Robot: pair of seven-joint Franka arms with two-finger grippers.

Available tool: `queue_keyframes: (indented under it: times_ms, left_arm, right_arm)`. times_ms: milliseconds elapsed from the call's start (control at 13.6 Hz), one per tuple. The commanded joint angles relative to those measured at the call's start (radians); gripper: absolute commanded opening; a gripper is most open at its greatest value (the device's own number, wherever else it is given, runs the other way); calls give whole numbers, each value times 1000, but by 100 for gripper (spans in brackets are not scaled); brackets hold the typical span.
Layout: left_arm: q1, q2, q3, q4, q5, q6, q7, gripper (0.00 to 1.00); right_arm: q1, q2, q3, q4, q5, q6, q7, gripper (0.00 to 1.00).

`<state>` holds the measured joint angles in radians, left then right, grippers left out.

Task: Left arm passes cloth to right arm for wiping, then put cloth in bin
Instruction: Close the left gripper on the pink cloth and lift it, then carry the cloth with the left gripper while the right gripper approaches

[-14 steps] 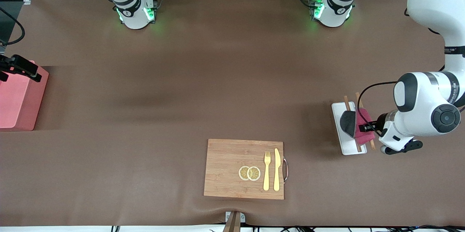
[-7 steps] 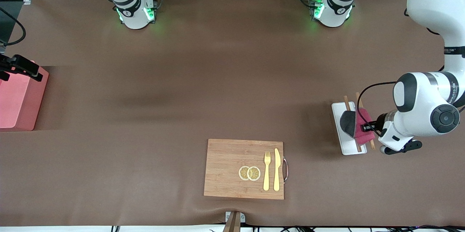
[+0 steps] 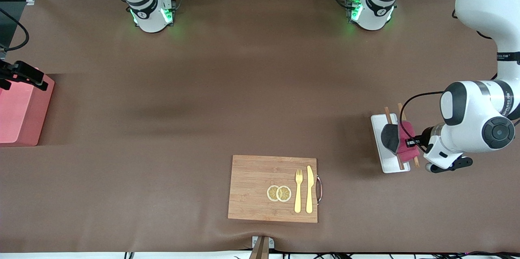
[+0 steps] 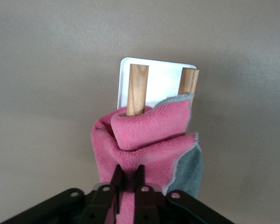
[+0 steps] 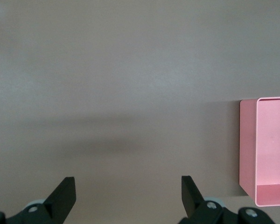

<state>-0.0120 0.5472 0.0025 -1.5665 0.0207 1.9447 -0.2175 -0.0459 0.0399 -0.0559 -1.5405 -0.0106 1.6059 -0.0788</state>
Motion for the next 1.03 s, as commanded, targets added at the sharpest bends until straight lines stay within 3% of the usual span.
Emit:
queue_keyframes:
  times_ms: [0,440,661,954]
  left_arm:
    - [-2,17,-3,16,25,3,7,0]
    - [-6,-64,-16,17,13,-12,12,0]
    - [4,-133,-84,14,-5,-64,9,0]
    - [0,-203,-136,19,-177,-127,-6,0]
  right_arm:
    - [-15,-2,10,2,14,-4,2,100]
    - [-23,-3,10,3,14,-20,1,100]
    - [-23,-5,10,3,14,-27,2,100]
    - [-20,-5,11,3,14,-52,34,100]
